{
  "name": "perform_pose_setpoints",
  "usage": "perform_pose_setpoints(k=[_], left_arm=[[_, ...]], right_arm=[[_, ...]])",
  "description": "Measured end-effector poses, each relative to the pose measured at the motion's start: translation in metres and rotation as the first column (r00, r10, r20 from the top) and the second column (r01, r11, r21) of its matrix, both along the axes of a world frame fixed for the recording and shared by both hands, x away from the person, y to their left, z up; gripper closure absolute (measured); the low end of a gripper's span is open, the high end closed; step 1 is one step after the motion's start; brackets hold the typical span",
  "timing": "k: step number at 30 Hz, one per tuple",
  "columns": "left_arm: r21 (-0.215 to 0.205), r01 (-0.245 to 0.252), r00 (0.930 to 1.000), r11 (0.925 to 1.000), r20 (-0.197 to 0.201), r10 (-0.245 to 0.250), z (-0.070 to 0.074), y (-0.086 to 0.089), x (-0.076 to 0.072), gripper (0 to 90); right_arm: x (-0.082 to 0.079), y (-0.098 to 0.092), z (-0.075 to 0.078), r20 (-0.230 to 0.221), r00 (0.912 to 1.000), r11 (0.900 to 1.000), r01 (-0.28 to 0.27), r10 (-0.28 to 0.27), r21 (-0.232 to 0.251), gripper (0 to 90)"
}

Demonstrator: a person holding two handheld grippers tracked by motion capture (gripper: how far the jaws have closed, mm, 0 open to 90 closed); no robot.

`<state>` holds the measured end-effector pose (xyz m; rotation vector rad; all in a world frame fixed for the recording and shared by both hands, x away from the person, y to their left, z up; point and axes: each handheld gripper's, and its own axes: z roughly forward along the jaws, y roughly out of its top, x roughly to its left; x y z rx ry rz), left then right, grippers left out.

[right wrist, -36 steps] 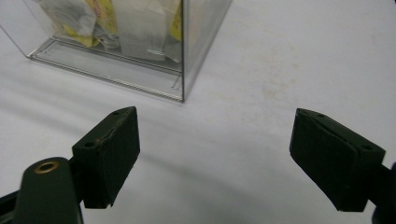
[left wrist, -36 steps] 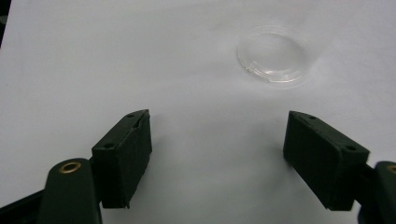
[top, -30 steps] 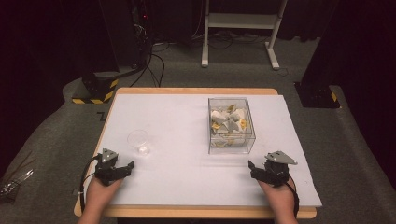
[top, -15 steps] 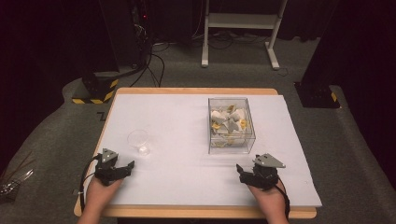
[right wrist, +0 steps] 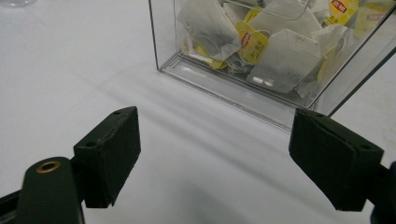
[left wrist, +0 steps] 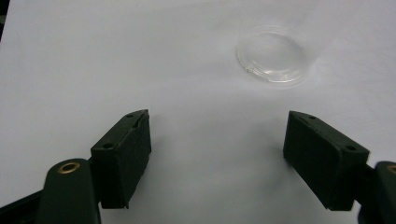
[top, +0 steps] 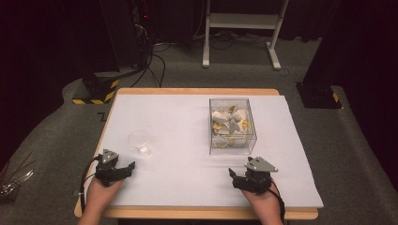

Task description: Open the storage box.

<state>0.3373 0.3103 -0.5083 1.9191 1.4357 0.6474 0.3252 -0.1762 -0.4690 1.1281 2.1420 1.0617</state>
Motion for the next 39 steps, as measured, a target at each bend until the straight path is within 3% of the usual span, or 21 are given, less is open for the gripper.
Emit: perform_pose_setpoints(k=[16, 28, 39], left_arm=[[0.001, 0.001, 1.0, 1.0, -0.001, -0.001, 0.0, 0.0, 0.0, 23.5], [-0.001, 0.003, 1.0, 1.0, 0.0, -0.003, 0.0, 0.0, 0.0, 23.3], [-0.001, 0.005, 1.0, 1.0, -0.002, -0.005, 0.0, 0.0, 0.0, 23.0]], right_arm=[[0.006, 0.004, 0.001, 0.01, 0.9996, 0.999, 0.027, -0.027, 0.027, 19.0], [0.024, 0.015, -0.001, 0.004, 0.9928, 0.992, 0.119, -0.119, 0.03, 18.3], [0.042, 0.026, 0.01, 0.024, 0.9837, 0.984, 0.177, -0.178, 0.032, 18.5]])
